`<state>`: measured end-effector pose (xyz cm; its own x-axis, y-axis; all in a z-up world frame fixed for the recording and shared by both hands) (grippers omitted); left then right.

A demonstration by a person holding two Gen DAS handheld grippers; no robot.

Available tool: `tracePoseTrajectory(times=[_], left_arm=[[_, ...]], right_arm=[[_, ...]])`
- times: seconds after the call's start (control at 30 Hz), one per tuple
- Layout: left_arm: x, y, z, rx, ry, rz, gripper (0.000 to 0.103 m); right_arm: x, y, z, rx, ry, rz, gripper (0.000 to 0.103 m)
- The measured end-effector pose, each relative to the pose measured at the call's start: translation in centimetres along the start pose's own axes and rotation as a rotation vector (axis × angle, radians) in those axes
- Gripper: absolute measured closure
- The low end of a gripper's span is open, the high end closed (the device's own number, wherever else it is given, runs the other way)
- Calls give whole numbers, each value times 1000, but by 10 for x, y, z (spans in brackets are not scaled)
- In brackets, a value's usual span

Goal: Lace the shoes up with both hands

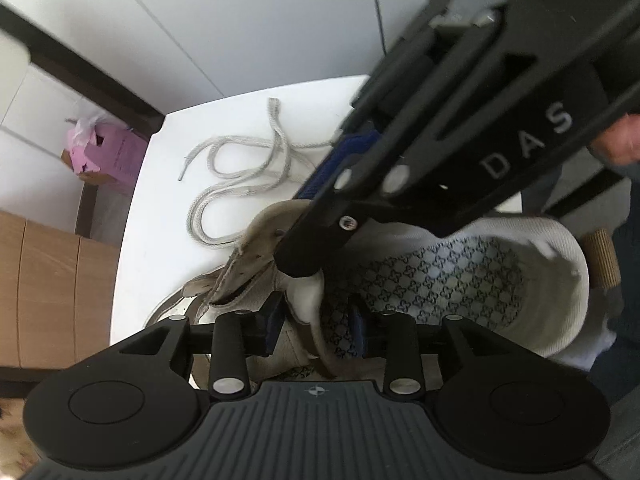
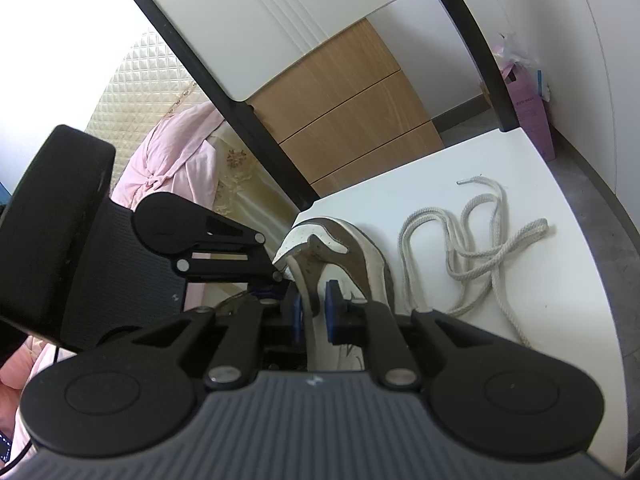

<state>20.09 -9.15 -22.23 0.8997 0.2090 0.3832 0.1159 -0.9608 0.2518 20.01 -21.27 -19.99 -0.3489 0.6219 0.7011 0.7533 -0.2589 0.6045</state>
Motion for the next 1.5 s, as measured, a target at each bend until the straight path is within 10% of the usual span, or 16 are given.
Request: tracePoseTrajectory(times=[0.5,0.67,0.9,1.2,1.5], left_arm=[[-7,-54,-89,-251,285,-799,46],[-13,-77,-72,-224,278,-1085,64],[-10,-86,-65,-207,342,-1127,87],[-5,-98,-61,-236,298,-1131,88],[-4,-107,-68,-268,225,-1156,87]], right_arm=[[2,-4,-4,20,3,-4,85],[7,-7,-2,31,0,-16,85],[26,-17,2,81,-8,-122,85],[65,1,9,183,-68,-403,82],[78,10,64,560,-49,-659,82]])
Point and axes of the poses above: each gripper's, at about its wrist camera, not at the fingertips, and z roughly the way its jaws point, x to its left, y to its top, the point moved 5 cm from there along z, roughly the way its jaws point, and after that the axes turned 8 degrees about y, right-handed, at the moved point
